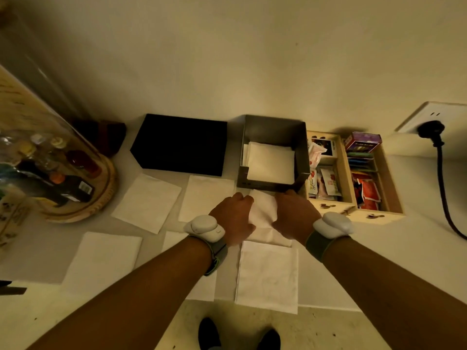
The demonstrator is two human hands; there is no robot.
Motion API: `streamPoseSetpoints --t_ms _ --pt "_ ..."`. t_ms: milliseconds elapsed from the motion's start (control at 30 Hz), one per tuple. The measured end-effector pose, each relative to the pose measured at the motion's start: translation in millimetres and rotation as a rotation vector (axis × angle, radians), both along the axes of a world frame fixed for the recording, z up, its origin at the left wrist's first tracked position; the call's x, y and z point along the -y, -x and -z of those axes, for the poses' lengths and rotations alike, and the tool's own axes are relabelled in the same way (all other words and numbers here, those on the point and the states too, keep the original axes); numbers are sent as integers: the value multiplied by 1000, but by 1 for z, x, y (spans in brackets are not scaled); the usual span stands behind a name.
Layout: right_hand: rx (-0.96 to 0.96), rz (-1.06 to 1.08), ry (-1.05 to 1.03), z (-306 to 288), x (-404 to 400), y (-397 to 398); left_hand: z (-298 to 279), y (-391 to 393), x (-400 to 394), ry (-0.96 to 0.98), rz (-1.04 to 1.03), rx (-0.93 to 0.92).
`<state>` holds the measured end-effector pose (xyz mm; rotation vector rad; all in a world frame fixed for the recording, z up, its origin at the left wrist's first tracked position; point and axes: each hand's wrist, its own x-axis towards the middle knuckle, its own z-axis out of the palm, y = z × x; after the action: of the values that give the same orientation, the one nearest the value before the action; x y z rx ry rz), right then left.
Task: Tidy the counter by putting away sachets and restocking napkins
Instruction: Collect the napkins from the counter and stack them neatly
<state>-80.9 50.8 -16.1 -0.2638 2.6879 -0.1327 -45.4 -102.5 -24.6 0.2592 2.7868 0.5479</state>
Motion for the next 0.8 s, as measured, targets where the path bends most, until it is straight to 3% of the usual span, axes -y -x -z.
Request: streamPoseSetpoints --t_ms 267,400,500,633,800 --pt "44 54 33 -1 8 2 15 7 -3 -26 -71 -54" --pt "-61 32 89 -5 11 -7 24 7 -3 -100 -107 -66" --pt "-173 18 229 -16 7 -15 22 7 -4 -280 -245 -95" --pt "-73 178 547 -39 -6 -21 -5 6 5 -628 -322 13" --pt "60 430 877 -57 -30 -34 -34 -20 18 -874 -382 181"
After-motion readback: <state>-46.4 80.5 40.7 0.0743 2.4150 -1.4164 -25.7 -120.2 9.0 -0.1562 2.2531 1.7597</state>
